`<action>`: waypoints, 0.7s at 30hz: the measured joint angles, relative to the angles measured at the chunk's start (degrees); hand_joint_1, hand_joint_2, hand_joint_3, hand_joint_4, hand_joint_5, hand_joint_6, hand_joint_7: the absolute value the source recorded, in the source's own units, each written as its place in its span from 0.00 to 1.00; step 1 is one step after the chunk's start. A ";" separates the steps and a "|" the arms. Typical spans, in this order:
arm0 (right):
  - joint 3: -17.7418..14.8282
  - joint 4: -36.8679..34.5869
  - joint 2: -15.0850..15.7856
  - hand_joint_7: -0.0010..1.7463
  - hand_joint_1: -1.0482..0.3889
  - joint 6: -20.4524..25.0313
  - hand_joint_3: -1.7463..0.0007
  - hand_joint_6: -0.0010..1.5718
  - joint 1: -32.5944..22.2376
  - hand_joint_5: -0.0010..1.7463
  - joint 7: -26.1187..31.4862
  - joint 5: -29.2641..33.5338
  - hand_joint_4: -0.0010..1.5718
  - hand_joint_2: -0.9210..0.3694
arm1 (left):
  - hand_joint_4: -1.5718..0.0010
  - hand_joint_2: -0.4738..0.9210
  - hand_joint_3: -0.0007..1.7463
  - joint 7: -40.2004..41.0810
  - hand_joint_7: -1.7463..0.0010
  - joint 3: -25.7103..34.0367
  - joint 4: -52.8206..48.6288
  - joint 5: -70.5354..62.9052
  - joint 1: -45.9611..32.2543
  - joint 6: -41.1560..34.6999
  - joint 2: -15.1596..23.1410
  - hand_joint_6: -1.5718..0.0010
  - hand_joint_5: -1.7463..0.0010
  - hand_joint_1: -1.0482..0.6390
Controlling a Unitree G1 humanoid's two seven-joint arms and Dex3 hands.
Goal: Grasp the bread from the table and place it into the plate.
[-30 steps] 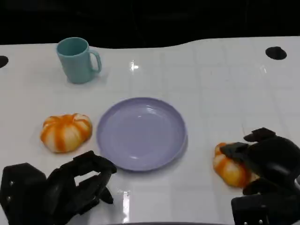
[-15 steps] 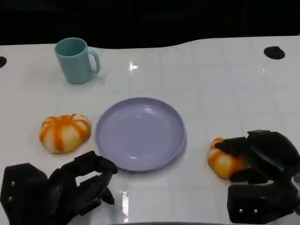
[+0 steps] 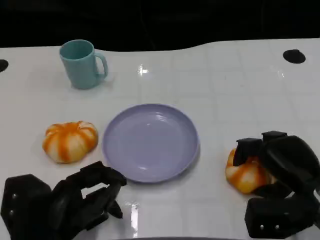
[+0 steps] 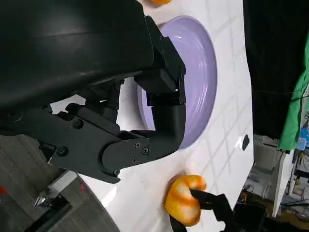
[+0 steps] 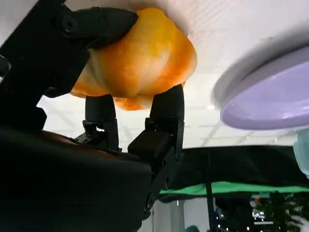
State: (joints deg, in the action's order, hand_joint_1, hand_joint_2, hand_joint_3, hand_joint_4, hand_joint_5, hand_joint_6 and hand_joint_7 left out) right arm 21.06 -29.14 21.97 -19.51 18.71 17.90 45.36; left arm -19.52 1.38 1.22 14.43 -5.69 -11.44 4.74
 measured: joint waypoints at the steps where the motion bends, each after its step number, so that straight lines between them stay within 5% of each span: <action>1: -0.08 -0.36 -0.05 0.85 0.73 -0.75 0.28 0.57 0.19 1.00 0.68 -0.40 0.62 0.53 | 0.59 0.92 0.33 0.00 0.30 0.00 0.00 0.00 -0.01 0.00 -0.02 0.55 0.01 0.36; 10: -1.55 -1.33 -2.40 0.88 0.79 -5.89 0.16 0.57 1.31 1.00 4.27 -5.31 0.64 0.59 | 0.57 0.92 0.32 0.01 0.31 -0.05 0.12 -0.14 -0.03 0.00 -0.25 0.53 0.03 0.36; 21: -2.38 1.63 -7.23 0.92 0.75 -6.51 0.12 0.55 4.24 1.00 0.06 -10.87 0.66 0.60 | 0.58 0.93 0.32 0.03 0.30 -0.01 0.79 -0.20 -0.43 -0.29 -0.47 0.54 0.02 0.36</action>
State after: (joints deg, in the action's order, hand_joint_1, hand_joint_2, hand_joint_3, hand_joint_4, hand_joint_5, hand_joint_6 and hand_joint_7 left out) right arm 18.69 -27.51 14.74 -26.02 22.95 17.96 34.49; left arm -19.49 1.37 2.02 14.23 -6.12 -11.74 4.28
